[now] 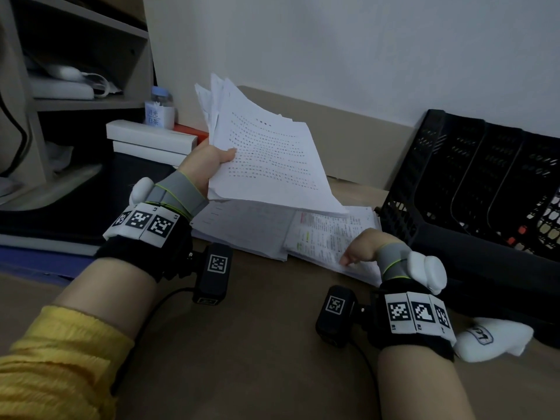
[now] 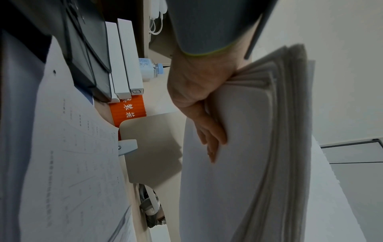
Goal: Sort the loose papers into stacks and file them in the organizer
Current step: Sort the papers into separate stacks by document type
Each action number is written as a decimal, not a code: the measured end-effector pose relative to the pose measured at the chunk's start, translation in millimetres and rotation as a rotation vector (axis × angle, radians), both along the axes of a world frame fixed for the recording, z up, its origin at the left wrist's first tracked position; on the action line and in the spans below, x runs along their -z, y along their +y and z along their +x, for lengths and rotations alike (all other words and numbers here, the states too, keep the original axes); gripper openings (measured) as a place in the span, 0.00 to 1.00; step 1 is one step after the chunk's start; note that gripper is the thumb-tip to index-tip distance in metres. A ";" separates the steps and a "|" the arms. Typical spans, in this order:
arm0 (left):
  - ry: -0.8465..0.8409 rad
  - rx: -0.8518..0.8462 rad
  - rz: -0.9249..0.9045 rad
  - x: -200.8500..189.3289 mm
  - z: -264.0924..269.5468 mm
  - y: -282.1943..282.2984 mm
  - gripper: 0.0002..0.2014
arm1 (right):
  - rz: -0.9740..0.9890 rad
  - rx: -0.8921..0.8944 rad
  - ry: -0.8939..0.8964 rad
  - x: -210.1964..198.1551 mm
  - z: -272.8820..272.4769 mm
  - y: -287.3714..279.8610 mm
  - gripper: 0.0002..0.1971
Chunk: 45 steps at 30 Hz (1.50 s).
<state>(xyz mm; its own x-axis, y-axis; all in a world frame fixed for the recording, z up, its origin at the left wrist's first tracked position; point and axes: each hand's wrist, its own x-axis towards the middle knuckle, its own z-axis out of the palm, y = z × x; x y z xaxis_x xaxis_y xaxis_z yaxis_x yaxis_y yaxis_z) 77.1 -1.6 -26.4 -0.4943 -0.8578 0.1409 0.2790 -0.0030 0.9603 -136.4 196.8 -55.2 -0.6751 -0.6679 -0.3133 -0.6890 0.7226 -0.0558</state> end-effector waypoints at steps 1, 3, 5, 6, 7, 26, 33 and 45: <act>-0.017 0.001 -0.015 0.6 -0.6 -0.1 0.21 | -0.140 0.051 -0.013 3.6 -1.7 -1.3 0.10; -0.042 -0.009 -0.045 0.5 -1.9 0.9 0.20 | -0.563 0.149 -0.154 8.6 -3.5 -4.0 0.10; -0.053 0.010 -0.054 0.1 -3.6 4.4 0.18 | -0.863 0.184 -0.342 9.7 0.9 -6.8 0.17; -0.057 0.029 -0.051 -0.3 -4.2 6.4 0.17 | -0.904 0.184 -0.416 8.3 5.7 -8.0 0.22; -0.060 0.052 -0.051 -0.3 -4.7 7.6 0.17 | -0.929 0.220 -0.524 4.3 12.2 -8.0 0.26; 0.072 0.318 -0.089 -0.5 -5.7 27.1 0.20 | -1.558 -0.219 -0.584 -9.0 41.8 -20.5 0.22; 0.026 0.274 -0.075 5.6 -4.9 21.9 0.24 | -1.577 -0.129 -0.708 -3.9 39.7 -22.6 0.14; -0.092 0.247 -0.023 13.9 -0.3 12.9 0.18 | -1.365 -0.238 -0.618 11.2 33.0 -28.0 0.33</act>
